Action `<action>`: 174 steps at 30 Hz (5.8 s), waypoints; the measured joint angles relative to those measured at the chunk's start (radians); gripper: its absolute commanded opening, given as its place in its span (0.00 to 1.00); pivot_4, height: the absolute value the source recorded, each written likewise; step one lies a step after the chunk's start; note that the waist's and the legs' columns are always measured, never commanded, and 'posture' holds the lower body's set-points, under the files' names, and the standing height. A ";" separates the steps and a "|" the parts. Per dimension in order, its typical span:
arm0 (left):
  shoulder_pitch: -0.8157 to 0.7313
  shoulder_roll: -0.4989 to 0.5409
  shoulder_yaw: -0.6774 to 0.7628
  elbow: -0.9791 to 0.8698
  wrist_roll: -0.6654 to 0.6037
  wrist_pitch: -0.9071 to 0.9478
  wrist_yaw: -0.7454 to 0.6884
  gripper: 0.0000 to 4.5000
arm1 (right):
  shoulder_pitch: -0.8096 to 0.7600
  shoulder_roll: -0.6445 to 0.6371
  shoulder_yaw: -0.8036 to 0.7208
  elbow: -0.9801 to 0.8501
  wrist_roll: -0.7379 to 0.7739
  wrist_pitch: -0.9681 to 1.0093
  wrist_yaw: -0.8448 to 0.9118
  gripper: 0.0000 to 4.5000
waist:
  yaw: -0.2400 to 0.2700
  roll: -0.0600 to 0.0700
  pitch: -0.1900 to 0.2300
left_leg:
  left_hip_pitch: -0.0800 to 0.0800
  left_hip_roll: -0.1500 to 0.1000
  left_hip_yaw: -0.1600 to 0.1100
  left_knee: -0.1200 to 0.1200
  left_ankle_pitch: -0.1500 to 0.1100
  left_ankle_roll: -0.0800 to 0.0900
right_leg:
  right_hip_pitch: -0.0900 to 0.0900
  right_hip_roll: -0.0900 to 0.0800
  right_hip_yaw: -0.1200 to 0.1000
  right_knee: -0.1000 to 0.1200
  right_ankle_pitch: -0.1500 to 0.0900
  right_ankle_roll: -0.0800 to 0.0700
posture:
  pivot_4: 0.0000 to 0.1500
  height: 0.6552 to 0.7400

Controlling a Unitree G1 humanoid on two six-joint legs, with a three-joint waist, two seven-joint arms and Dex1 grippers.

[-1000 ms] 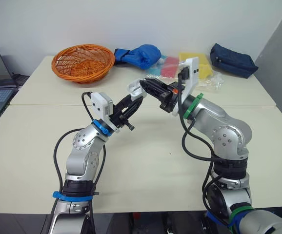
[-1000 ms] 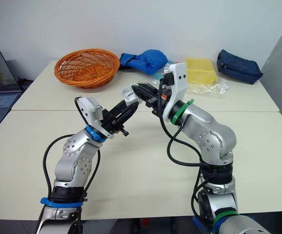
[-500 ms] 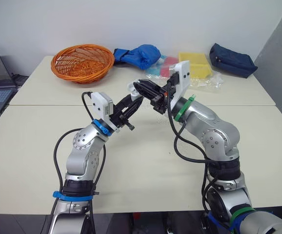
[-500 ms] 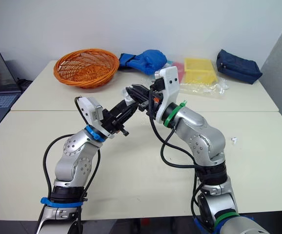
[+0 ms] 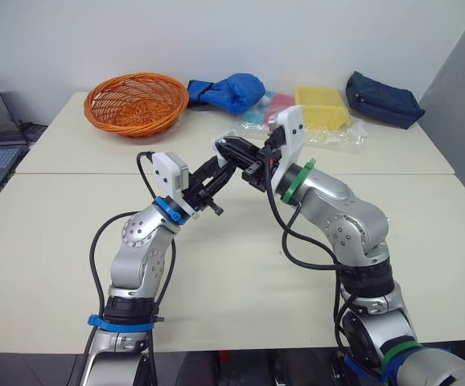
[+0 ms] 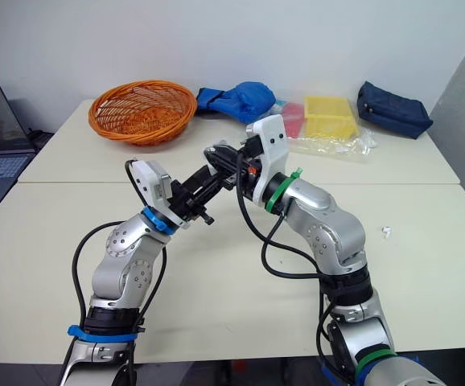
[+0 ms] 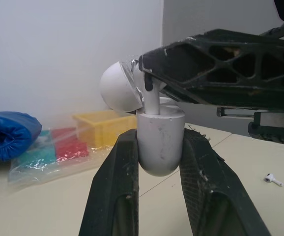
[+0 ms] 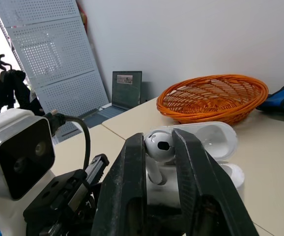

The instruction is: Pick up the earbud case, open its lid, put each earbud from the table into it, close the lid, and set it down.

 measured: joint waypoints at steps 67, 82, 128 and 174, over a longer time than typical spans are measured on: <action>0.022 0.038 0.014 -0.030 -0.007 0.030 -0.024 0.17 | 0.443 -0.434 -0.384 0.273 -0.236 -0.018 -0.212 0.53 | 0.000 0.000 0.000 | 0.002 -0.002 0.003 0.001 0.002 0.003 | 0.001 0.000 0.004 -0.001 -0.002 0.007 | 1.00 1.00; 0.014 0.045 0.017 -0.013 -0.006 0.024 -0.036 0.17 | 0.449 -0.429 -0.395 0.216 -0.213 0.068 -0.193 0.09 | 0.002 0.000 0.000 | 0.001 -0.002 0.002 0.000 0.002 0.003 | 0.001 0.000 0.003 -0.001 -0.002 0.007 | 1.00 1.00; 0.065 0.034 0.013 -0.063 -0.009 0.035 -0.005 0.17 | 0.404 -1.158 0.074 0.656 -0.625 -0.749 0.881 0.32 | 0.005 0.002 0.002 | 0.017 -0.003 0.004 0.001 0.002 0.003 | 0.016 -0.003 0.004 -0.003 -0.001 0.009 | 1.00 1.00; 0.067 0.034 0.001 -0.063 -0.011 0.046 -0.005 0.17 | 0.469 -1.187 0.035 0.667 -0.625 -0.765 0.895 0.09 | 0.006 0.001 0.002 | 0.017 -0.003 0.004 0.001 0.002 0.003 | 0.016 -0.003 0.004 -0.003 -0.001 0.010 | 1.00 1.00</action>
